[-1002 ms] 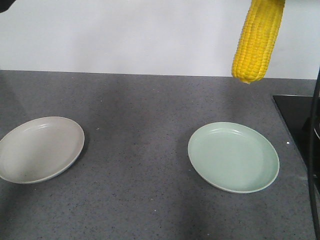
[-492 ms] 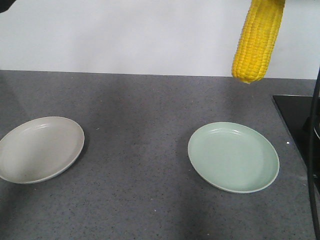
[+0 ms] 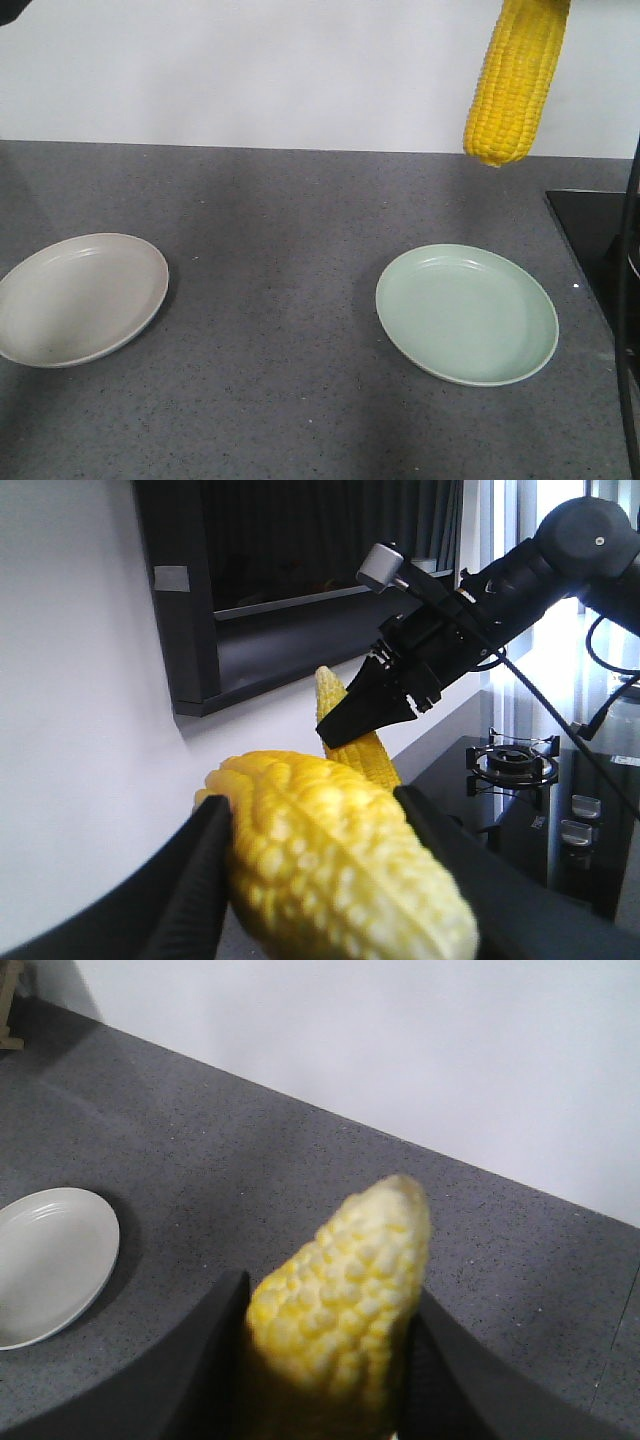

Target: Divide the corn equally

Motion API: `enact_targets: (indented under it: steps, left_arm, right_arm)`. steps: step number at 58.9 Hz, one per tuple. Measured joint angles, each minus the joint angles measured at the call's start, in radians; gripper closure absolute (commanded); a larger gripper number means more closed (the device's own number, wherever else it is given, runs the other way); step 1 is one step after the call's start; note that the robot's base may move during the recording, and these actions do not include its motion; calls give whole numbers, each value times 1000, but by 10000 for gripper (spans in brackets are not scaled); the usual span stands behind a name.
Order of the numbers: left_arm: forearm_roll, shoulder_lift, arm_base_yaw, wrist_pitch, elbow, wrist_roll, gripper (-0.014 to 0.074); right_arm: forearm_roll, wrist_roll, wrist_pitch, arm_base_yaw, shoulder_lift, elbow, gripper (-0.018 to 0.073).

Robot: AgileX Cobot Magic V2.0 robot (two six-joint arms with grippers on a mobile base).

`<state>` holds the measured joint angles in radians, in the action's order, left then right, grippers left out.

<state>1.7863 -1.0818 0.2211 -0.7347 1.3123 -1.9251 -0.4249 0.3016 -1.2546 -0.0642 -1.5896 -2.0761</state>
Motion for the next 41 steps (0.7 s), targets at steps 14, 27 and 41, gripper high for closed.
enact_targets:
  steps: [14,27,41]
  left_arm:
    - [0,0,0,0,0,0,603]
    - [0,0,0,0,0,0,603]
    - [0,0,0,0,0,0,603]
  right_arm:
    - [0,0,0,0,0,0,567]
    - [0,0,0,0,0,0,567]
    - [0,0,0,0,0,0,567]
